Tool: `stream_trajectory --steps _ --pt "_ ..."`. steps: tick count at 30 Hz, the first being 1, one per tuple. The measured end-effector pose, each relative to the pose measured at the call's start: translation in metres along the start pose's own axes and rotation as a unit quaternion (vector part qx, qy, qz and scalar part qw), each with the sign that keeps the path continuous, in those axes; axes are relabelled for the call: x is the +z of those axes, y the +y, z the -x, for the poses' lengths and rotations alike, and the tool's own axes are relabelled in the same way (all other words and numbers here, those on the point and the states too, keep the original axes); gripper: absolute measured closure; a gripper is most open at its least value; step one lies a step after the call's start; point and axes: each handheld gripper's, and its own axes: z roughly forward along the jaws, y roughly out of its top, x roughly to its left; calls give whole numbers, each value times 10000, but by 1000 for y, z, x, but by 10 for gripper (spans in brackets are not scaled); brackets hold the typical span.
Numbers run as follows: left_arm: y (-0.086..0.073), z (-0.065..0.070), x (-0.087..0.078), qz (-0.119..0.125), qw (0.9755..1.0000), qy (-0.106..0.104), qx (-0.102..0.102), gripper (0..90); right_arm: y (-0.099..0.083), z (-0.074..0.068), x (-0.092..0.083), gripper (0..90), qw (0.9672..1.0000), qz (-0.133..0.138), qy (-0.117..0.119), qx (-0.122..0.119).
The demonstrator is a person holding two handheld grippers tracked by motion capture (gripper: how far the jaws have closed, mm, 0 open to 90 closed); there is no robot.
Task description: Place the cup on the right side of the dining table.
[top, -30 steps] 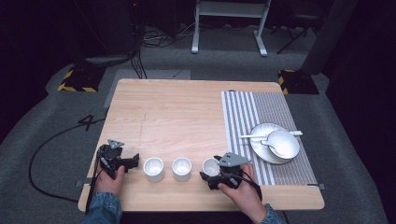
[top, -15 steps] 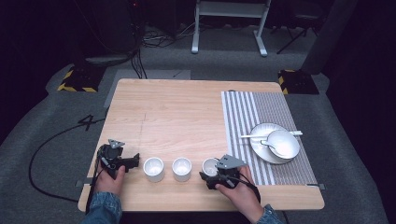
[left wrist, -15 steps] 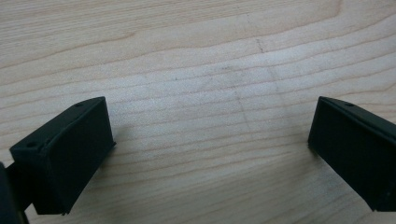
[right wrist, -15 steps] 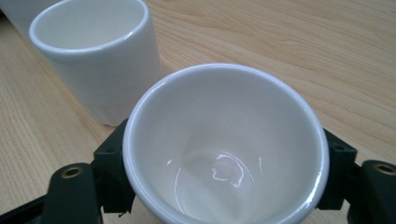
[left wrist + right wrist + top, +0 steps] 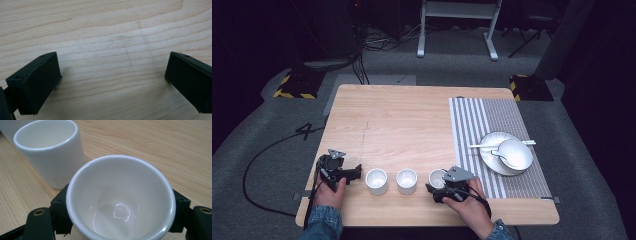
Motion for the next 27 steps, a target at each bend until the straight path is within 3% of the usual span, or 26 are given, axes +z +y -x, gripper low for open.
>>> stream_trajectory --steps 12,27 --pt "0 0 0 1 10000 -1 -2 3 21 15 -13 272 9998 -11 -67 180" --pt "0 0 0 3 10000 -7 -3 2 73 49 -38 271 9992 103 -362 97"
